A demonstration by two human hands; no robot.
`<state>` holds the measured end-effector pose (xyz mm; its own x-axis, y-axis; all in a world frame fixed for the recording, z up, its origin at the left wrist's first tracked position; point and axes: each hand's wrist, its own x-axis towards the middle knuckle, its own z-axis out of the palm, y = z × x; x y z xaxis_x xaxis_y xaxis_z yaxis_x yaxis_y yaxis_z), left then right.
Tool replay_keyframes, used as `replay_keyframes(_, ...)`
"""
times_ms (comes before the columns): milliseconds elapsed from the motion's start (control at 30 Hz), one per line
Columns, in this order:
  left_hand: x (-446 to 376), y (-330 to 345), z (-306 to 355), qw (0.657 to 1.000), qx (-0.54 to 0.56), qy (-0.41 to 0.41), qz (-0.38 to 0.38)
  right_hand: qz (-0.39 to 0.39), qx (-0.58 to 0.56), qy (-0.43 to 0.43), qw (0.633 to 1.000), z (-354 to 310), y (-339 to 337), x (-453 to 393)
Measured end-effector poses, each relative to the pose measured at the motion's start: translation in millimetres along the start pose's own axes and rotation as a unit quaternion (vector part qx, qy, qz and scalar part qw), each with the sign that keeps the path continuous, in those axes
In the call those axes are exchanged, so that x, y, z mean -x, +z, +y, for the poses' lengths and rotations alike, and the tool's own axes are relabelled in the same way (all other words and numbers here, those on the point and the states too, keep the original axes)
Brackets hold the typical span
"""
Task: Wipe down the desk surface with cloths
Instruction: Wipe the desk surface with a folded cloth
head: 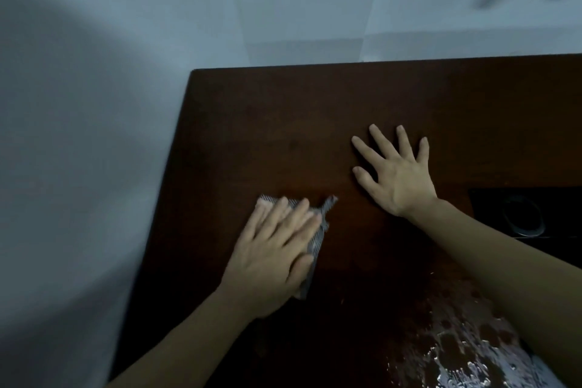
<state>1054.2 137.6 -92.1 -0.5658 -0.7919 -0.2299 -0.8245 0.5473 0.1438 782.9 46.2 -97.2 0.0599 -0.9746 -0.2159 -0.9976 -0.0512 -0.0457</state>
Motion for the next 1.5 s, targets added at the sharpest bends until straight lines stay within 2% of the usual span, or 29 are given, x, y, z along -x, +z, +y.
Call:
replay_keyframes(133, -10, -6, -15, 1.0, -0.005, 0.017, 0.0, 0.0, 0.001, -0.001, 1.0, 1, 0, -1)
replay_keyframes(300, -76, -22, -29, 0.996, 0.0, -0.091, 0.018, 0.007, -0.004, -0.002, 1.0, 2, 1, -2)
replay_keyframes(433, -100, -25, -24, 0.992, -0.003, -0.121, 0.02, 0.013, -0.008, -0.004, 1.0, 3, 3, -2)
replay_keyframes(500, -91, -23, -16, 0.993, 0.004, -0.113, 0.019, 0.012, -0.007, -0.004, 1.0, 3, 3, -1)
replay_keyframes(633, -44, -6, 14, 0.999, 0.009, -0.03, 0.038, 0.004, -0.006, -0.008, 1.0, 3, -1, 0)
replay_keyframes(767, -14, 5, 25, 0.999, 0.017, 0.022, 0.018, 0.0, -0.038, -0.022, 0.999, 5, -4, 3)
replay_keyframes(867, -28, -1, 17, 0.999, 0.011, 0.008, 0.033, -0.009, -0.086, -0.041, 0.995, 20, -12, 6)
replay_keyframes(967, -62, -10, 11, 0.997, 0.004, -0.052, 0.049, 0.003, -0.041, -0.041, 0.998, 47, -17, 14)
replay_keyframes(1133, -101, -15, 17, 0.993, 0.004, -0.109, 0.048, -0.03, -0.009, -0.015, 0.999, 83, -9, 20)
replay_keyframes(1233, -86, -13, 33, 0.995, 0.019, -0.091, 0.036, -0.02, -0.001, -0.022, 1.0, 85, -3, 21)
replay_keyframes(1400, -32, 3, 66, 0.999, 0.032, -0.002, 0.018, -0.013, 0.004, -0.024, 1.0, 85, -2, 21)
replay_keyframes(1500, -30, 3, 64, 0.999, 0.029, 0.0, 0.015, -0.012, 0.003, -0.028, 1.0, 85, -1, 21)
